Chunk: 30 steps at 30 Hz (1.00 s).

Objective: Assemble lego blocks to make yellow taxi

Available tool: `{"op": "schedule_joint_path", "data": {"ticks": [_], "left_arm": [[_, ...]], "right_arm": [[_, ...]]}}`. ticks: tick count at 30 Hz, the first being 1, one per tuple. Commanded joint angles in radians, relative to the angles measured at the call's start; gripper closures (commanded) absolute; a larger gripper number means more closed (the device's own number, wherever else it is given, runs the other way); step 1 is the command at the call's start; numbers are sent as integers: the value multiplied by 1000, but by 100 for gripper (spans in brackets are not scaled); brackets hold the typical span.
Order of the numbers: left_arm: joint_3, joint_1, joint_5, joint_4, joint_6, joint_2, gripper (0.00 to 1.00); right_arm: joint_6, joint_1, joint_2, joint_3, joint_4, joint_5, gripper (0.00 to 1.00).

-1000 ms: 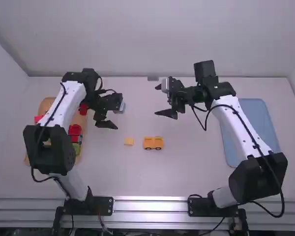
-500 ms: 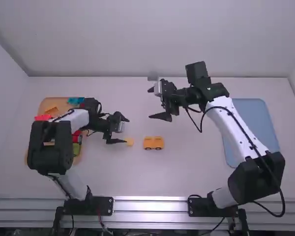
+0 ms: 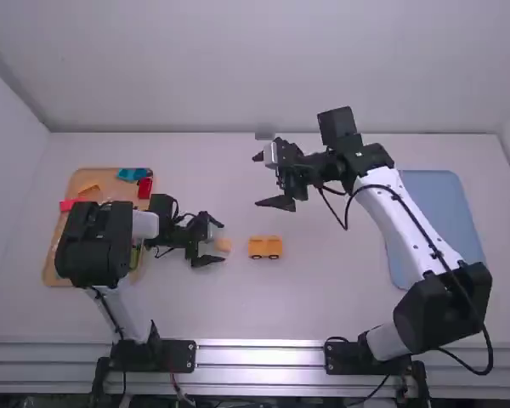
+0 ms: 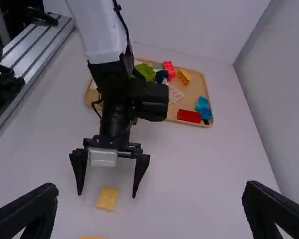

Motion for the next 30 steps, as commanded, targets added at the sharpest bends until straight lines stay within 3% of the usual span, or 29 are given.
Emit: {"op": "schedule_joint_path", "data": {"ticks": [1,4,6,12,15,20,26,30], "left_arm": [[-10,7,18,24,-26,41,2],[10,8,18,28,-25,80,11],[15,6,16,25,-24,89,28],[13,7,12,25,16,91,42],[10,6,-12,25,15,91,56],[0,6,-3,39,15,91,70],[4,6,42,35,13,91,71],[37,6,80,4,-3,88,75]], "right_arm": [[6,9,-24,27,-3,-12,1],[6,23,-24,27,-3,-11,1],[6,31,-24,27,-3,-8,1],[-5,58,-24,27,14,-9,1],[-1,58,-24,27,35,-9,1],[-2,57,-24,27,18,-8,1],[-26,60,-24,27,-61,87,1],[-251,58,-24,11,-231,166,1]]}}
